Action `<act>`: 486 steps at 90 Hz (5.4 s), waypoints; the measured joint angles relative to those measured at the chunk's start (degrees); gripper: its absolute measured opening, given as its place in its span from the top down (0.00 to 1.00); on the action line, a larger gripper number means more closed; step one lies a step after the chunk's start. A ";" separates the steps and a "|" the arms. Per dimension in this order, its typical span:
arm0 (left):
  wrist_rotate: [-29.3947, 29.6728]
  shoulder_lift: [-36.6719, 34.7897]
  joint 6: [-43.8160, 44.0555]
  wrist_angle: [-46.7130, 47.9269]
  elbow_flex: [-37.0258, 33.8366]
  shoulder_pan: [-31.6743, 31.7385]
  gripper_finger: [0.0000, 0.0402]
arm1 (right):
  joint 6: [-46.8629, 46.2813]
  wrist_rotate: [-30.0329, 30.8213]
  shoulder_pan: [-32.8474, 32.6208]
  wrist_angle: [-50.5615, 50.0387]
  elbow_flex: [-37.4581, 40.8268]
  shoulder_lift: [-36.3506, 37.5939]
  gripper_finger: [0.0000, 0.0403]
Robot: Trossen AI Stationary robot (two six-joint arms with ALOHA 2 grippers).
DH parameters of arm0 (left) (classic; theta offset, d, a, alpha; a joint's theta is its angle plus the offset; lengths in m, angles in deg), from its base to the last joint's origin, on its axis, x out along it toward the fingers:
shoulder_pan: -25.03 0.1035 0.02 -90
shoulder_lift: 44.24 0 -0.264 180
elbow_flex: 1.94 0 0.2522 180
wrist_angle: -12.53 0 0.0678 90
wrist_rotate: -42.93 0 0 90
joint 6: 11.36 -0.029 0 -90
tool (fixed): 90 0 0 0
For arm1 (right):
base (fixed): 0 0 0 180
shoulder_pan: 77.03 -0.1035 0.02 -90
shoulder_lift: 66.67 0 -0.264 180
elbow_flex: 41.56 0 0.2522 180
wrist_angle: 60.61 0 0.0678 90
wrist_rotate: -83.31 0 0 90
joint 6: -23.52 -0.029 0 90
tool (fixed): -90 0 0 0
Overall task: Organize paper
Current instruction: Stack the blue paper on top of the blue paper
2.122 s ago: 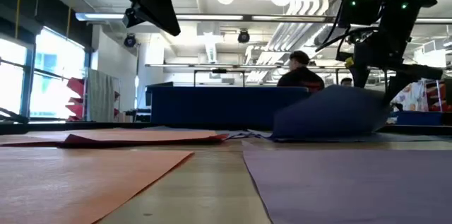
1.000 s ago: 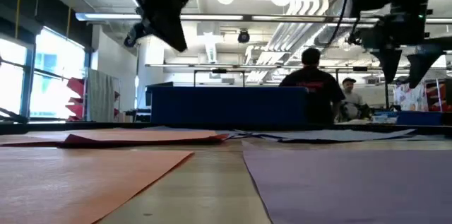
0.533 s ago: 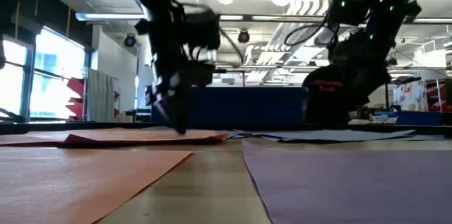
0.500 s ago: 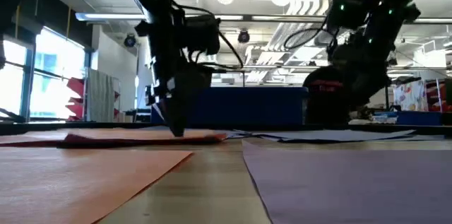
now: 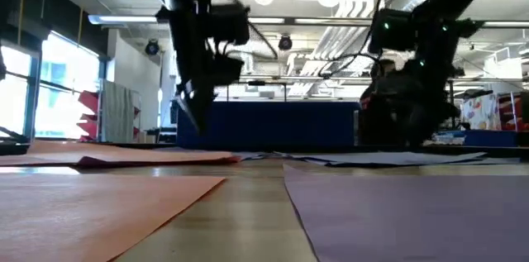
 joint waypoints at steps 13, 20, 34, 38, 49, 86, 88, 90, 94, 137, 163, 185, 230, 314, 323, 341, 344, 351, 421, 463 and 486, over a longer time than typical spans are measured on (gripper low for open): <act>-6.82 -0.17 3.44 -8.08 2.28 -1.83 1.00 | -2.37 8.08 3.54 -12.53 -5.06 2.17 0.64; -10.71 1.94 5.83 -16.36 2.30 -2.71 1.00 | -2.27 11.28 8.29 -18.49 -5.47 2.15 0.64; -14.99 7.99 12.39 -27.93 2.28 -3.28 1.00 | 0.73 12.23 18.54 -21.71 -3.80 -0.44 0.68; -16.45 9.82 14.01 -30.15 2.28 -3.23 1.00 | 1.56 12.72 20.73 -21.36 -3.80 -1.89 0.70; -20.08 13.85 16.54 -33.98 2.29 -3.24 1.00 | 3.91 13.31 24.28 -20.88 -3.80 -7.37 0.79; -20.68 16.84 15.72 -30.80 2.30 -3.15 1.00 | 13.33 9.75 23.44 -26.68 -4.55 -17.17 0.99; -20.37 16.84 15.32 -30.49 2.30 -3.15 1.00 | 13.35 8.48 23.09 -27.82 -4.62 -16.72 0.99; -20.18 16.84 15.00 -30.23 2.30 -3.13 1.00 | 13.36 7.60 22.80 -28.48 -4.77 -16.21 0.99; -19.94 16.82 14.57 -29.91 2.30 -2.94 1.00 | 13.37 6.75 22.32 -28.86 -5.20 -15.33 1.00; -18.86 16.80 13.21 -29.23 2.34 -2.59 1.00 | 8.85 9.83 18.66 -29.98 -4.71 -14.70 1.00; -19.85 16.80 13.61 -29.17 2.34 -2.58 1.00 | 9.51 6.82 18.20 -28.75 -1.83 -15.95 1.00; -19.94 16.80 13.63 -29.13 2.34 -2.58 1.00 | 11.83 1.66 15.13 -28.43 -1.75 -15.88 1.00; -17.37 16.78 13.61 -29.16 2.34 -2.61 1.00 | 14.92 -10.15 8.71 -29.46 -1.75 -15.88 1.00; -36.48 14.05 -3.65 -9.34 13.73 -0.63 1.00 | -9.95 -9.12 -11.81 -26.11 2.78 -3.01 1.00; -33.43 15.27 -4.35 -7.08 13.76 -1.75 1.00 | -13.12 -5.99 -9.30 -28.64 4.15 -3.01 1.00; -20.36 18.65 -1.89 -7.71 13.73 -2.10 1.00 | -15.37 -5.91 -7.06 -22.36 6.52 -3.34 1.00; -18.45 18.95 -1.41 -7.95 13.73 -1.94 1.00 | -15.37 -6.35 -7.26 -21.92 6.60 -3.36 1.00; -15.65 19.73 -1.08 -9.31 13.75 -1.40 1.00 | -14.61 -6.99 -8.34 -21.87 6.19 -3.44 1.00; -15.27 16.41 -1.29 -11.12 13.84 -2.98 1.00 | -11.88 -12.55 -21.14 -22.97 2.09 4.00 1.00; -23.68 16.43 4.71 -12.82 13.84 -1.09 1.00 | -13.28 -8.89 -22.86 -23.61 2.02 2.62 0.80; -24.58 16.43 4.55 -9.84 13.84 -0.16 1.00 | -9.61 -5.89 -22.16 -27.71 -0.11 5.33 0.58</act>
